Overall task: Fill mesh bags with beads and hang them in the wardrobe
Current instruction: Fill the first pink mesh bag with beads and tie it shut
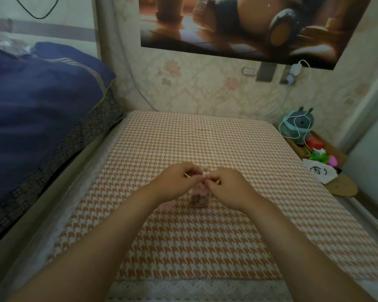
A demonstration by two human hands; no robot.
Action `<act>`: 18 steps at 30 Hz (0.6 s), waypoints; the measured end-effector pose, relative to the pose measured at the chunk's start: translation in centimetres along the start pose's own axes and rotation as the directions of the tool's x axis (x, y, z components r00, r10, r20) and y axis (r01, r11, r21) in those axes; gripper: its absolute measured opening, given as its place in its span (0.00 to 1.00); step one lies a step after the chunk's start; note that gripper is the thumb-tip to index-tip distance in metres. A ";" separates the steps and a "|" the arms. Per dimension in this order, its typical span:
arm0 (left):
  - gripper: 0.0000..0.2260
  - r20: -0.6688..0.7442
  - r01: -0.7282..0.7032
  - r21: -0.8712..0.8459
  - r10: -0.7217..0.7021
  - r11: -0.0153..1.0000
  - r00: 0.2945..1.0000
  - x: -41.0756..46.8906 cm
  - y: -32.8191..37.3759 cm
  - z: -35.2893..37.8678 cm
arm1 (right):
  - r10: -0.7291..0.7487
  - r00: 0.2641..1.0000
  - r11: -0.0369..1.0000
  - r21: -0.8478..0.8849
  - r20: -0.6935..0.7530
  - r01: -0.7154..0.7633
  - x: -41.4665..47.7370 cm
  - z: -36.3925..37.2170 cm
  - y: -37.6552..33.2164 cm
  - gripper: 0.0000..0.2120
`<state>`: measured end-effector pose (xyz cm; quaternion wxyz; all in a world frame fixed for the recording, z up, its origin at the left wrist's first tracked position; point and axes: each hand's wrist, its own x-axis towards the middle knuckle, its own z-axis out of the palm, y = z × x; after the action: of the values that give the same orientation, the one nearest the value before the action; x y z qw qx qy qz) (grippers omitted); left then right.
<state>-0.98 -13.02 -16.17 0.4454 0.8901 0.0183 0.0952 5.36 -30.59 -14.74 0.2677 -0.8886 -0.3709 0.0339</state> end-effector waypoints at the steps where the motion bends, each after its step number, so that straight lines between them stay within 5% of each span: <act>1: 0.05 -0.045 -0.002 0.005 0.002 1.000 0.999 0.1 -0.2 0.1 | 0.013 1.000 1.000 0.011 -0.006 -0.013 0.0 -0.1 0.2 0.11; 6: 0.06 -0.183 0.025 0.094 -0.007 0.995 0.983 0.9 -1.3 0.7 | 0.103 0.991 0.990 0.102 -0.087 -0.094 -0.7 -1.2 1.5 0.10; 18: 0.12 -0.029 0.038 0.387 -0.029 0.921 0.999 4.4 -4.2 3.6 | 0.102 0.989 0.992 0.086 -0.110 -0.093 -0.7 -1.5 3.2 0.11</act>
<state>4.22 -12.79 -20.98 0.2618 0.9590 0.0572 0.0922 7.27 -33.60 -15.20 0.3220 -0.8947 -0.3095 0.0112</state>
